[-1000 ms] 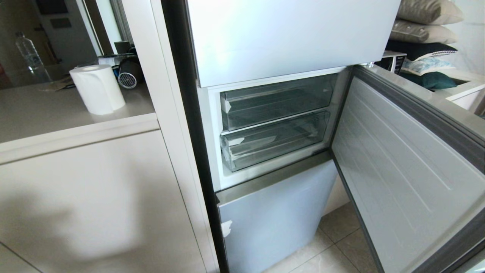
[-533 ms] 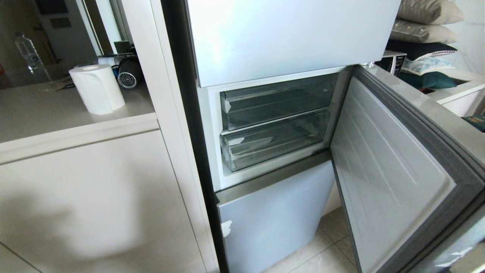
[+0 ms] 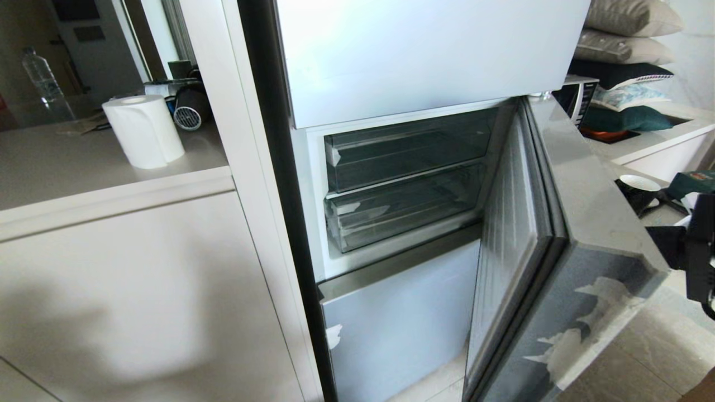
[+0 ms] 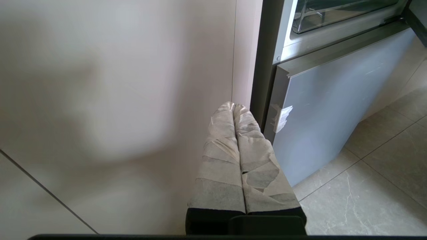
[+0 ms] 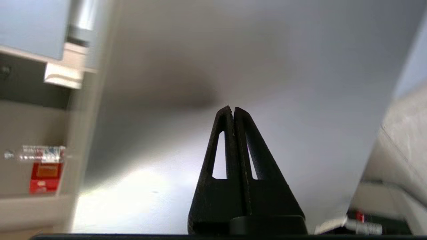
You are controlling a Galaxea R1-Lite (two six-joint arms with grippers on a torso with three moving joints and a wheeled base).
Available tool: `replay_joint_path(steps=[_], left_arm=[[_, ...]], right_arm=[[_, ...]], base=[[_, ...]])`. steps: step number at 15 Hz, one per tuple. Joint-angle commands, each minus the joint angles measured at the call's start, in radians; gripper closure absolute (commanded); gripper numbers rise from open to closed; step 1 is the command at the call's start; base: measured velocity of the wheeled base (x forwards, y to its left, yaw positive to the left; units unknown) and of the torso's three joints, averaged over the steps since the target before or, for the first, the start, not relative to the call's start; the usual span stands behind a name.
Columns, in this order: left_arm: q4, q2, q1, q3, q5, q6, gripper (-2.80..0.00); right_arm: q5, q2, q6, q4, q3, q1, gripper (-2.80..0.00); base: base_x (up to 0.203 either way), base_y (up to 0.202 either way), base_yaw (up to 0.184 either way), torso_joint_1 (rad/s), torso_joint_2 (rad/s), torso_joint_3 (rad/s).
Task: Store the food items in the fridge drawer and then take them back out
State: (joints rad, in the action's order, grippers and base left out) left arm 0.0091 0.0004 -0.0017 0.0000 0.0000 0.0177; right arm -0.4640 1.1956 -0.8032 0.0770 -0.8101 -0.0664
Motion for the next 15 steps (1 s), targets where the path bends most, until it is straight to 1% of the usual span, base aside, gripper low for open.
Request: replay_joint_path(steps=[1, 3, 5, 7, 8, 10, 11, 12, 13, 15], left_arm=[[0.0, -0.002, 0.0, 0.0, 0.0, 0.001, 0.0], [0.0, -0.002, 0.0, 0.0, 0.0, 0.001, 0.0], [0.0, -0.002, 0.0, 0.0, 0.0, 0.001, 0.0], [0.0, -0.002, 0.0, 0.0, 0.0, 0.0, 0.0], [0.0, -0.002, 0.0, 0.0, 0.0, 0.0, 0.0], [0.0, -0.002, 0.0, 0.0, 0.0, 0.001, 0.0], [0.0, -0.002, 0.0, 0.0, 0.0, 0.001, 0.0], [0.0, -0.002, 0.0, 0.0, 0.0, 0.001, 0.0], [0.0, -0.002, 0.0, 0.0, 0.0, 0.001, 0.0], [0.0, -0.002, 0.0, 0.0, 0.0, 0.001, 0.0]], right_arm=[[0.15, 0.159, -0.006, 0.12, -0.018, -0.127, 0.0], [0.258, 0.336, -0.007, 0.227, -0.065, -0.193, 0.0], [0.315, 0.494, -0.01, 0.284, -0.156, -0.264, 0.0], [0.37, 0.616, -0.01, 0.309, -0.31, -0.363, 0.0], [0.398, 0.672, -0.01, 0.315, -0.391, -0.399, 0.0], [0.471, 0.797, -0.008, 0.319, -0.581, -0.446, 0.0], [0.502, 0.842, -0.009, 0.32, -0.644, -0.462, 0.0], [0.521, 0.867, -0.01, 0.319, -0.676, -0.472, 0.0], [0.529, 0.857, -0.011, 0.318, -0.667, -0.475, 0.0], [0.535, 0.745, -0.009, 0.316, -0.588, -0.478, 0.0]], base=[[0.0, 0.0, 0.0, 0.0, 0.0, 0.0], [0.0, 0.0, 0.0, 0.0, 0.0, 0.0], [0.0, 0.0, 0.0, 0.0, 0.0, 0.0], [0.0, 0.0, 0.0, 0.0, 0.0, 0.0], [0.0, 0.0, 0.0, 0.0, 0.0, 0.0], [0.0, 0.0, 0.0, 0.0, 0.0, 0.0], [0.0, 0.0, 0.0, 0.0, 0.0, 0.0], [0.0, 0.0, 0.0, 0.0, 0.0, 0.0], [0.0, 0.0, 0.0, 0.0, 0.0, 0.0], [0.0, 0.0, 0.0, 0.0, 0.0, 0.0]])
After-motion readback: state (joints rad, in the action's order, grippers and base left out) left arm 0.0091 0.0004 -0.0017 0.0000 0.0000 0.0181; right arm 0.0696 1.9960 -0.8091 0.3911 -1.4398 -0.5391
